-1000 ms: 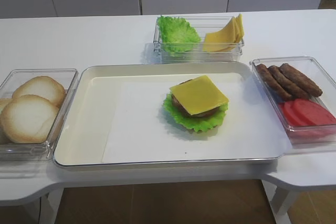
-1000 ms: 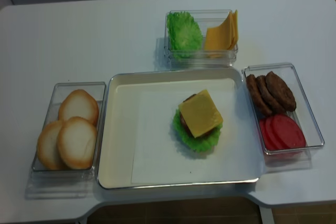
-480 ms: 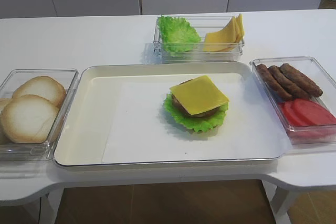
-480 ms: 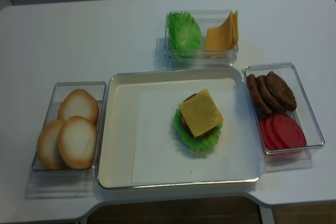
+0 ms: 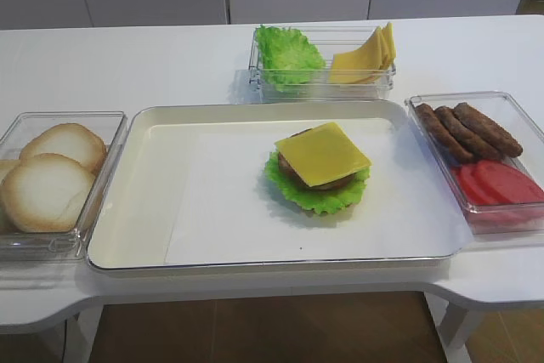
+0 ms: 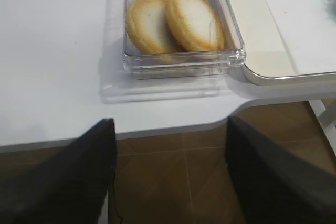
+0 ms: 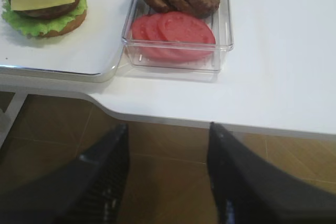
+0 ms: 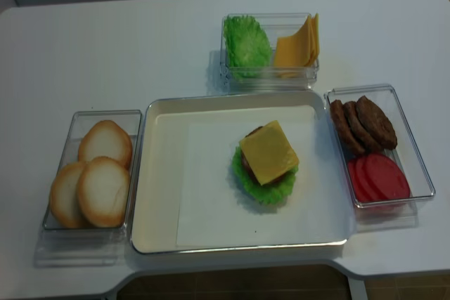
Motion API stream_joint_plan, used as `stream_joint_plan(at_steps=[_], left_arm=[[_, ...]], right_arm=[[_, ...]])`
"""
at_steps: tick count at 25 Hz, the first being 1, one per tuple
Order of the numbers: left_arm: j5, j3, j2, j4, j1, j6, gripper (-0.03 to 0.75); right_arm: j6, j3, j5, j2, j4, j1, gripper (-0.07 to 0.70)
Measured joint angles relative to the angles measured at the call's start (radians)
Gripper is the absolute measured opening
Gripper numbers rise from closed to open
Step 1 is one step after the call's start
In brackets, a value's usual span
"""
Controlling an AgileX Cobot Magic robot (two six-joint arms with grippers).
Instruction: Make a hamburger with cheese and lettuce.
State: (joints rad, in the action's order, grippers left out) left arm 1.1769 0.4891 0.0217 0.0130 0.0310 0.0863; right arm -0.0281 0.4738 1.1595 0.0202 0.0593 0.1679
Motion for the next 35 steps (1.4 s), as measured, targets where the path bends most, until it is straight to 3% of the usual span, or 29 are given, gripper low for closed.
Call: stream_joint_plan(at_steps=[13, 22, 35], left_arm=[[0.000, 0.000, 0.000, 0.000, 0.000, 0.000, 0.476], [0.000, 0.000, 0.000, 0.000, 0.000, 0.000, 0.476], [0.000, 0.000, 0.000, 0.000, 0.000, -0.002, 0.476]], right_arm=[[0.000, 0.000, -0.004, 0.000, 0.013, 0.000, 0.368], [0.000, 0.000, -0.004, 0.000, 0.015, -0.151, 0.367], [0.000, 0.000, -0.004, 0.000, 0.015, -0.157, 0.367]])
